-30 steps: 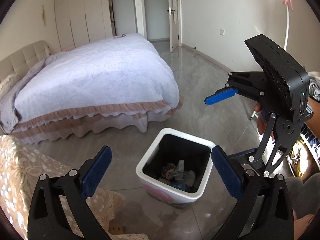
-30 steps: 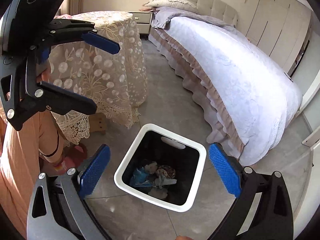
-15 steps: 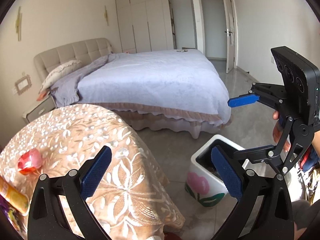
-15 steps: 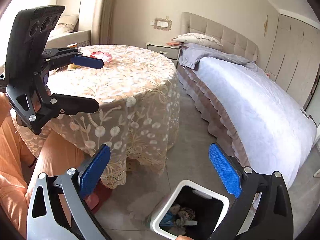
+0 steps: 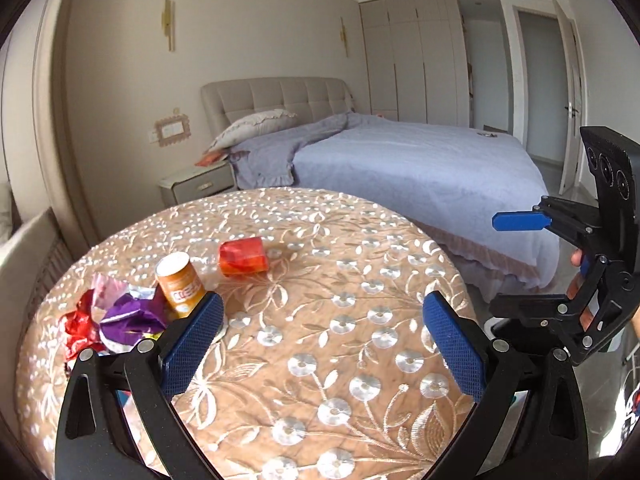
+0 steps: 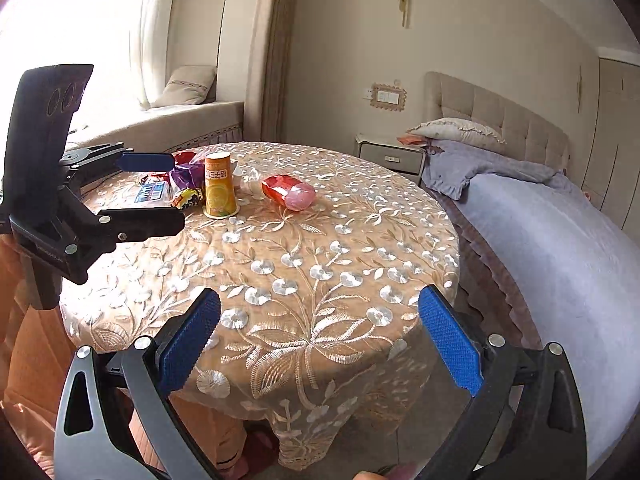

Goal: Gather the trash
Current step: 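Move both tools back over the table toward the remaining trash, then grasp the blue-lidded plastic box with the left tool while the right tool grasps the orange can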

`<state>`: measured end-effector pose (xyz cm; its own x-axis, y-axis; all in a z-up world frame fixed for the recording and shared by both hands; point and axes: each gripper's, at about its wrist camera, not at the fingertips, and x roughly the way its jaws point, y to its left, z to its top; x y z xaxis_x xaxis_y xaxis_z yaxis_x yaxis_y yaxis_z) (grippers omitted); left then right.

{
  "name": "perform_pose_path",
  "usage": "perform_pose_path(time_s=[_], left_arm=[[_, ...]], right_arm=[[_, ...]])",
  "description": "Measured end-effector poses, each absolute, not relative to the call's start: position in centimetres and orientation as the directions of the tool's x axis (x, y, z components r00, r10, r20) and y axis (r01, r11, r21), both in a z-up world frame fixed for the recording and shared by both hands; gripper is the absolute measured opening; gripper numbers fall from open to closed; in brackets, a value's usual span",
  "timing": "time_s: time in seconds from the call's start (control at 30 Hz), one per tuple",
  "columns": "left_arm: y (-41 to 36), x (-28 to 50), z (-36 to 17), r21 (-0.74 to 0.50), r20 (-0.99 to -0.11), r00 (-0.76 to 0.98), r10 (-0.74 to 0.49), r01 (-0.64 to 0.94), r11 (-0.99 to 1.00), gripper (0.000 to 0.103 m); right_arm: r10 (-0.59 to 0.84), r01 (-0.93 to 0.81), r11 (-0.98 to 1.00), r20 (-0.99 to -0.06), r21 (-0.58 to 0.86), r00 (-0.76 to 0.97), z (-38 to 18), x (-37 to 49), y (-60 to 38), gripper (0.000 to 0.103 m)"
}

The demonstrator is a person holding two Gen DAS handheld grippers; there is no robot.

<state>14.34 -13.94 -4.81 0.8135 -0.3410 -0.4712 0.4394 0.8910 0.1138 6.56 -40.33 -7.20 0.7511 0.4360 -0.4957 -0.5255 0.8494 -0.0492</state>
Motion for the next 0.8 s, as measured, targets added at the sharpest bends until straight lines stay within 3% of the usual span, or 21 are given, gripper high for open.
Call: perform_pose_path(time_s=[0.3, 0.8], left_arm=[[-4.9, 16.1, -5.2, 0.146, -0.543, 0.831, -0.123, 0.238, 0.96, 0.098], [1.5, 19.8, -8.4, 0.168, -0.652, 0.757, -0.045, 0.203, 0.965, 0.098]], right_arm=[[0.514, -0.631, 0.774, -0.535, -0.047, 0.67, -6.3, 10.1, -32.7, 0.098], [0.545, -0.748, 0.657, -0.626, -0.096, 0.558, -7.9, 15.7, -24.0, 0.098]])
